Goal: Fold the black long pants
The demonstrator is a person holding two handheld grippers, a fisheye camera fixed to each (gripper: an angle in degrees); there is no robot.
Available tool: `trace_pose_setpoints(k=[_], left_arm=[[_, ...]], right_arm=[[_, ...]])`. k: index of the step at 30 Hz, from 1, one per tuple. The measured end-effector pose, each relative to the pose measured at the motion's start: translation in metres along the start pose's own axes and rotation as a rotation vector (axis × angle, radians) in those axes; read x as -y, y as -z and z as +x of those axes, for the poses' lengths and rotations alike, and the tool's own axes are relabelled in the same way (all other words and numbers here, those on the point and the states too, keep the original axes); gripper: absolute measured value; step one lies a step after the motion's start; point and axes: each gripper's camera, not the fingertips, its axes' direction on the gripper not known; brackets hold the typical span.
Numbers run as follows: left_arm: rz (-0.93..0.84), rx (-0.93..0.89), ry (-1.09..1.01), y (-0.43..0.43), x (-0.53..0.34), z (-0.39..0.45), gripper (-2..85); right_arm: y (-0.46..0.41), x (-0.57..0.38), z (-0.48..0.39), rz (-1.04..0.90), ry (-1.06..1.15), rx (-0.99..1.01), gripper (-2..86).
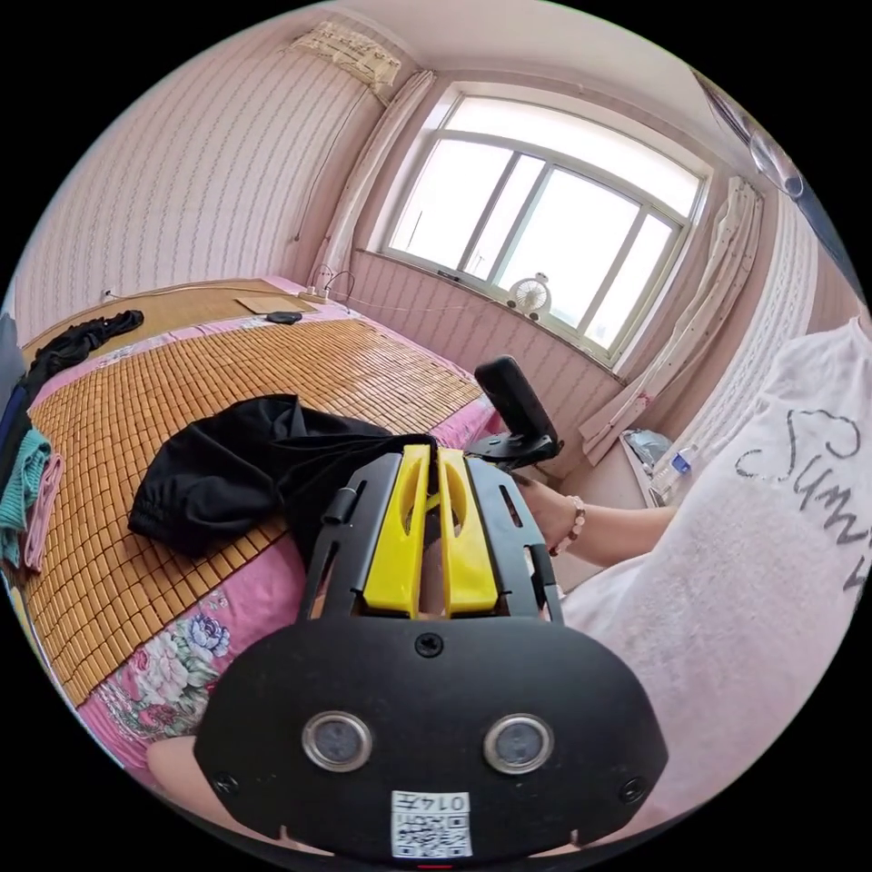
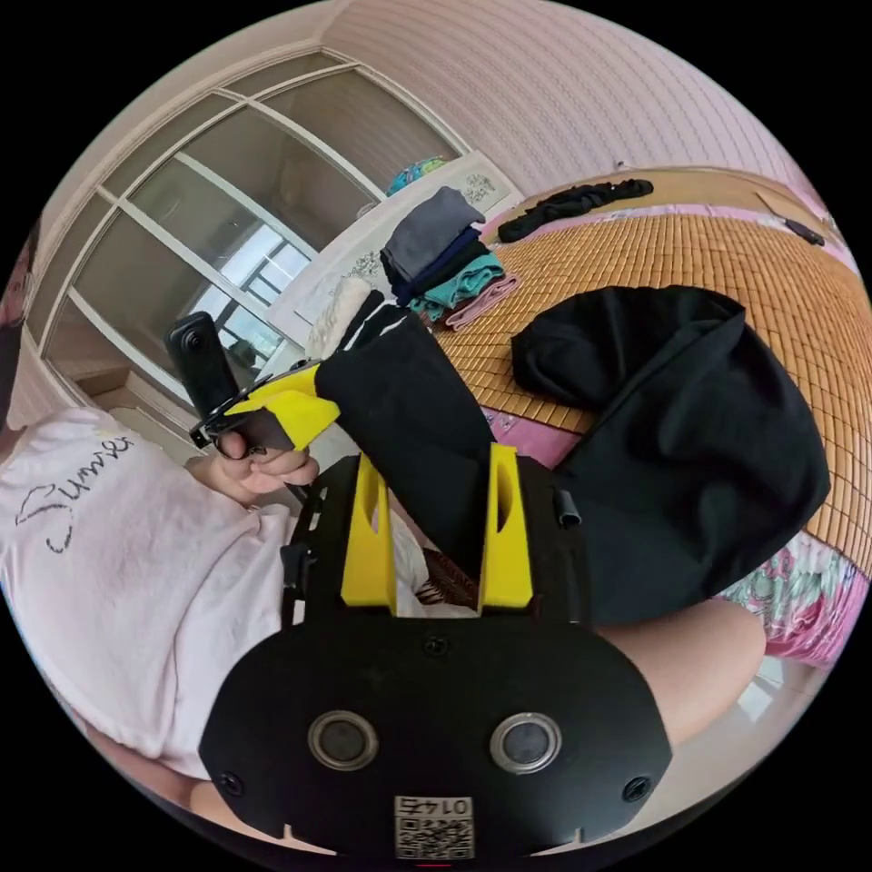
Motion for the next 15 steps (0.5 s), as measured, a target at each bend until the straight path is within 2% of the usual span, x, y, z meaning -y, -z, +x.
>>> trace_pose_setpoints(k=[1, 4, 7, 9, 12, 15], left_arm=[[0.021, 0.021, 0.011, 0.002, 0.002, -0.006, 1.2], [0.095, 0.096, 0.096, 0.017, 0.002, -0.029, 6.7], [0.083, 0.254, 0.192, 0.023, -0.003, -0.065, 9.3], [0.025, 0.318, 0.225, 0.019, -0.004, -0.093, 9.9], [-0.053, 0.385, 0.280, 0.006, 0.004, -0.136, 10.0], [-0.101, 0.449, 0.290, -0.014, 0.020, -0.171, 10.5]], right_arm=[[0.001, 0.000, 0.003, 0.007, -0.014, 0.008, 4.2], [0.033, -0.005, 0.018, 0.095, -0.078, -0.110, 2.8], [0.115, -0.017, 0.023, 0.292, -0.085, -0.238, 2.0], [0.203, -0.035, 0.011, 0.552, -0.102, -0.412, 1.7], [0.286, -0.060, -0.007, 0.812, -0.170, -0.663, 2.8], [0.314, -0.072, -0.007, 0.867, -0.289, -0.925, 8.0]])
